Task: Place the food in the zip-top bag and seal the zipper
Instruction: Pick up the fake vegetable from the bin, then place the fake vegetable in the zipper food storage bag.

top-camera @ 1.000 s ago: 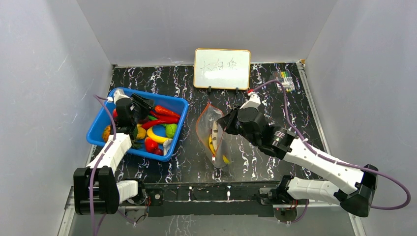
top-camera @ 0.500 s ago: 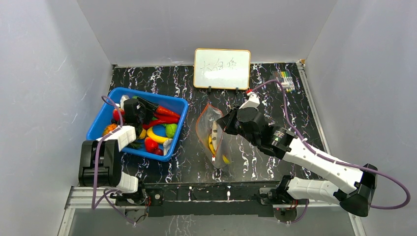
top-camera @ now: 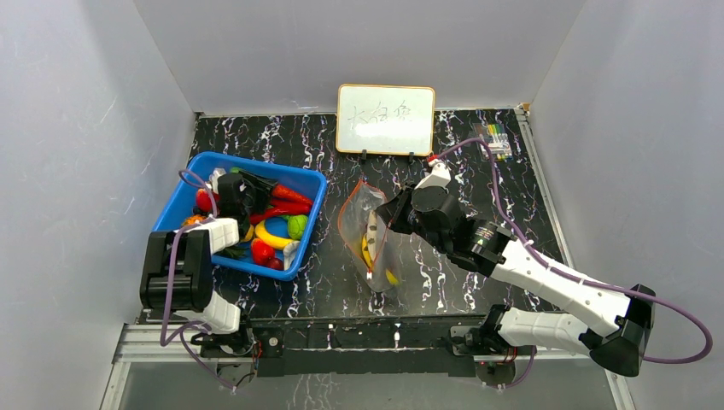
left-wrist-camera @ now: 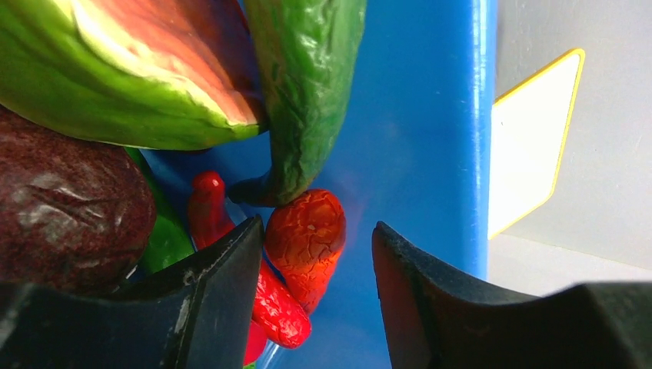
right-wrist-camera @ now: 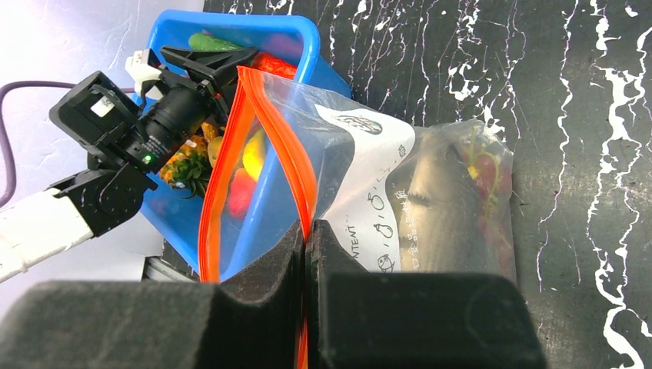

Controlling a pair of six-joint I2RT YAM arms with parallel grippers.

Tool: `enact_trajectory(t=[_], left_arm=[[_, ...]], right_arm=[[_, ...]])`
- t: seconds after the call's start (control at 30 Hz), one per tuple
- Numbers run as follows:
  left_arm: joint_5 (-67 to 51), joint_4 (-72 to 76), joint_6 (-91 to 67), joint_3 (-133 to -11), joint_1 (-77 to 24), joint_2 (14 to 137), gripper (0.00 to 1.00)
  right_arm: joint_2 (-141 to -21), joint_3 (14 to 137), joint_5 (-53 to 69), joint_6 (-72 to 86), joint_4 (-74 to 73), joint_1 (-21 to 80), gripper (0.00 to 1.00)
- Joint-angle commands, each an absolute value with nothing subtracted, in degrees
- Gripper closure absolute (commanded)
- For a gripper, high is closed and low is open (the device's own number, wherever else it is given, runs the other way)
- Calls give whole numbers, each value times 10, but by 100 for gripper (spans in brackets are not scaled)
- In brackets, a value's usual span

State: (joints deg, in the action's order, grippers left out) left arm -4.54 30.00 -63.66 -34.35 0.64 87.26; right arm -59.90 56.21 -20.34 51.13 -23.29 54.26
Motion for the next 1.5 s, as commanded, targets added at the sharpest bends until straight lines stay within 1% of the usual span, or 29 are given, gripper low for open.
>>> enact_trajectory(t=[0.0,0.17,0.27,0.33,0.7,1.07,1.3,1.47], left_arm=[[-57,330,-649,-335,8,893,50],[-68,353,-644,-333,8,897,62],[-68,344,-630,-339,8,887,71],[-66,334,-619,-341,8,875,75],[-48,246,-532,-347,8,761,79],[-45,71,-400,-417,7,631,78],[-105,-42,-351,-484,7,584,78],[-177,-76,-359,-516,8,549,80]], right_arm=[[-597,585,-204,509,-186,543,100],[-597,585,-204,509,-186,543,100],[-597,584,-204,509,-185,543,100],[-598,584,-204,508,-185,543,100],[-600,580,-211,506,-194,543,100],[-613,591,-215,491,-203,543,100],[-617,613,-232,444,-200,543,100],[-629,625,-234,417,-184,543,100]])
